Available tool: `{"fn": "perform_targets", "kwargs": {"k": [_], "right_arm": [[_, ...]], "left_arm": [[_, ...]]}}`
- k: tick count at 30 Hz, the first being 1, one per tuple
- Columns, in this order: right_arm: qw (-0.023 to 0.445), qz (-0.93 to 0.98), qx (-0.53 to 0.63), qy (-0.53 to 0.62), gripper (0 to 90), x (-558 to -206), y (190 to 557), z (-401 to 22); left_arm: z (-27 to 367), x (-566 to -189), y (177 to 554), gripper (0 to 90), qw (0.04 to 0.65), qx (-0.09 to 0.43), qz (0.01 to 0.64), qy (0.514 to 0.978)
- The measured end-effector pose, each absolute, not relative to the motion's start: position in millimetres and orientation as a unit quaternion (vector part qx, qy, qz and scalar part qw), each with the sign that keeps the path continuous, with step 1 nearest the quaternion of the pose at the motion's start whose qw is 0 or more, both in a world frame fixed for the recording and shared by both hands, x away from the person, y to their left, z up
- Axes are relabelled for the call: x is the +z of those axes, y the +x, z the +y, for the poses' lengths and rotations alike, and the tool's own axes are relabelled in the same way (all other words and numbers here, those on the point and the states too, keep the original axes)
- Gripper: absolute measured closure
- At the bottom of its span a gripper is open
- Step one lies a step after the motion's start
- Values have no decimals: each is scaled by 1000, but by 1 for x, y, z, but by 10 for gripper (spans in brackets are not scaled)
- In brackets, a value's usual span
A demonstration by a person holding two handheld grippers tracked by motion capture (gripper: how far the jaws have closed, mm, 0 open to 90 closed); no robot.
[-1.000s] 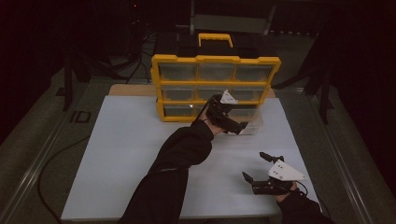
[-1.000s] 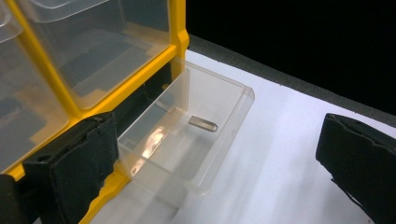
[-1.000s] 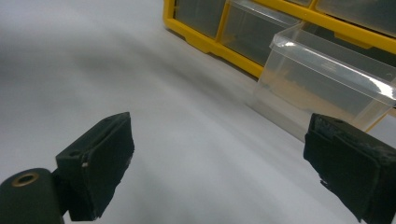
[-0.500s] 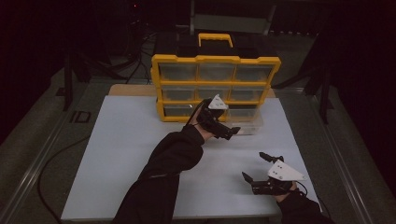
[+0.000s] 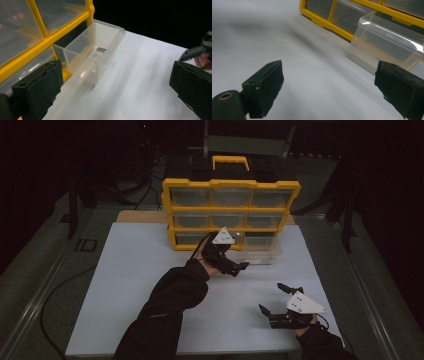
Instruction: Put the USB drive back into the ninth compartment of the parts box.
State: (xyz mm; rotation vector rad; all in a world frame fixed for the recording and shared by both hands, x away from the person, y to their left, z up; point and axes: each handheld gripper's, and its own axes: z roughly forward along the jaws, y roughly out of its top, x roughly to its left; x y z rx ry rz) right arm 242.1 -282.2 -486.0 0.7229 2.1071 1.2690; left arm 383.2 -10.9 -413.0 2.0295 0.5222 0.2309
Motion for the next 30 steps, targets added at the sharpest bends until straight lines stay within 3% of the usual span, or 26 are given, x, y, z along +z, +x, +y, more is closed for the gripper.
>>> {"fn": "perform_targets", "kwargs": {"k": [30], "right_arm": [[287, 790, 470, 270, 81, -487, 243, -280]], "left_arm": [[65, -443, 333, 0, 495, 100, 217, 835]]}}
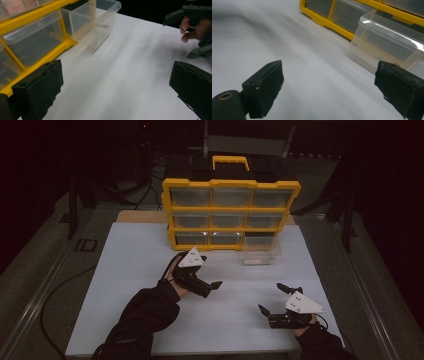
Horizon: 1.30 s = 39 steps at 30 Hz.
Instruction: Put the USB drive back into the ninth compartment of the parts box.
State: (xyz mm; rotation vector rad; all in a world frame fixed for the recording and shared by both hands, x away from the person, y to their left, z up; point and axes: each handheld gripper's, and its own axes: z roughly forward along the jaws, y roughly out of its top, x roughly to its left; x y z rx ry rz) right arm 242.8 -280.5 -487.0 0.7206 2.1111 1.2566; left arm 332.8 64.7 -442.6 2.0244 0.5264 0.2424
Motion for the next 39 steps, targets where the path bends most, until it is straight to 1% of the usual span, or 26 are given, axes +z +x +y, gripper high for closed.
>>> {"fn": "perform_targets", "kwargs": {"k": [21, 29, 39], "right_arm": [[285, 791, 468, 271, 81, -487, 242, -280], [287, 793, 465, 267, 81, -488, 243, -280], [288, 793, 465, 268, 81, -488, 243, -280]], "left_arm": [[110, -481, 295, 0, 503, 91, 238, 826], [126, -490, 282, 0, 509, 99, 241, 820], [141, -496, 267, 0, 502, 108, 249, 821]]}}
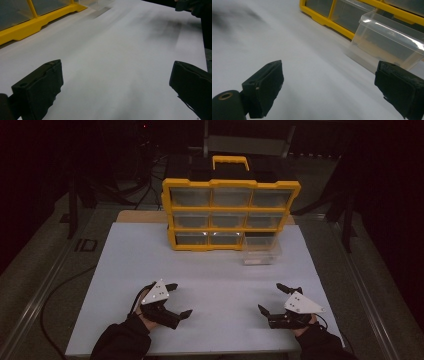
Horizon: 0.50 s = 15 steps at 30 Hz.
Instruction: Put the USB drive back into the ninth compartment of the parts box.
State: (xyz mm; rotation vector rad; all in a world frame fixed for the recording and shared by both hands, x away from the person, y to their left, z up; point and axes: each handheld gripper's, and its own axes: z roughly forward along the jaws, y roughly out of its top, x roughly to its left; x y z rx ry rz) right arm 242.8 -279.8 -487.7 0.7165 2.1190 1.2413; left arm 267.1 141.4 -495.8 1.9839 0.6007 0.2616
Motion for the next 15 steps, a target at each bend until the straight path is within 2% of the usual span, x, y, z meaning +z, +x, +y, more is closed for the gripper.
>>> {"fn": "perform_targets", "kwargs": {"k": [15], "right_arm": [[287, 793, 465, 268, 81, -488, 243, -280]], "left_arm": [[168, -504, 250, 0, 496, 137, 257, 818]]}}
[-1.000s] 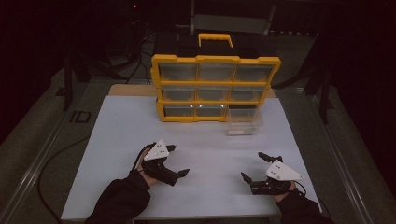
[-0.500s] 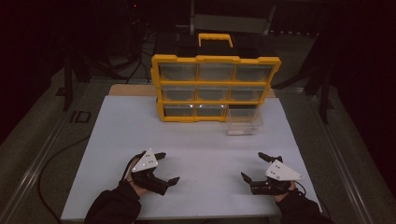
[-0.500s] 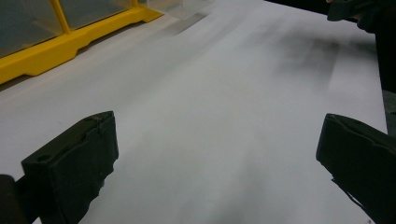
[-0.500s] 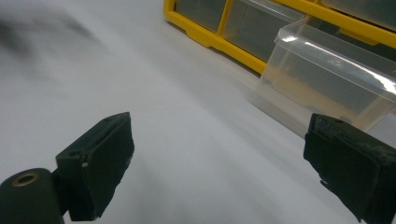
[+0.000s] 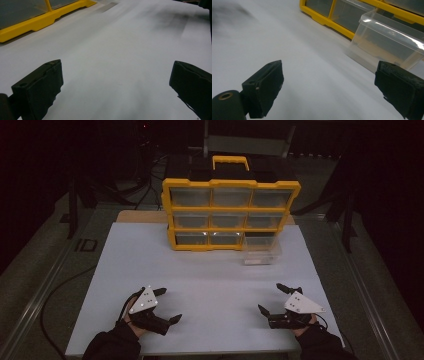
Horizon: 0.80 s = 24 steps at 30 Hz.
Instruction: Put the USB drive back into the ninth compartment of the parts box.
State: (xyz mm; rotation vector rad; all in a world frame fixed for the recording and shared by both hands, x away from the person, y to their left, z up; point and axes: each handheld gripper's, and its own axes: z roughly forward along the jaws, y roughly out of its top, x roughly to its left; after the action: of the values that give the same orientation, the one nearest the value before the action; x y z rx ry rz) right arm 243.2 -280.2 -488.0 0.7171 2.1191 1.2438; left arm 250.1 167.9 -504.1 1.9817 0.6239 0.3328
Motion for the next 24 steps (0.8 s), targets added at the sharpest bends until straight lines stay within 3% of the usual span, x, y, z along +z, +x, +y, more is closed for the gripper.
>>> {"fn": "perform_targets", "kwargs": {"k": [24], "right_arm": [[283, 794, 467, 267, 81, -488, 243, -279]], "left_arm": [[176, -506, 244, 0, 502, 143, 258, 813]]}}
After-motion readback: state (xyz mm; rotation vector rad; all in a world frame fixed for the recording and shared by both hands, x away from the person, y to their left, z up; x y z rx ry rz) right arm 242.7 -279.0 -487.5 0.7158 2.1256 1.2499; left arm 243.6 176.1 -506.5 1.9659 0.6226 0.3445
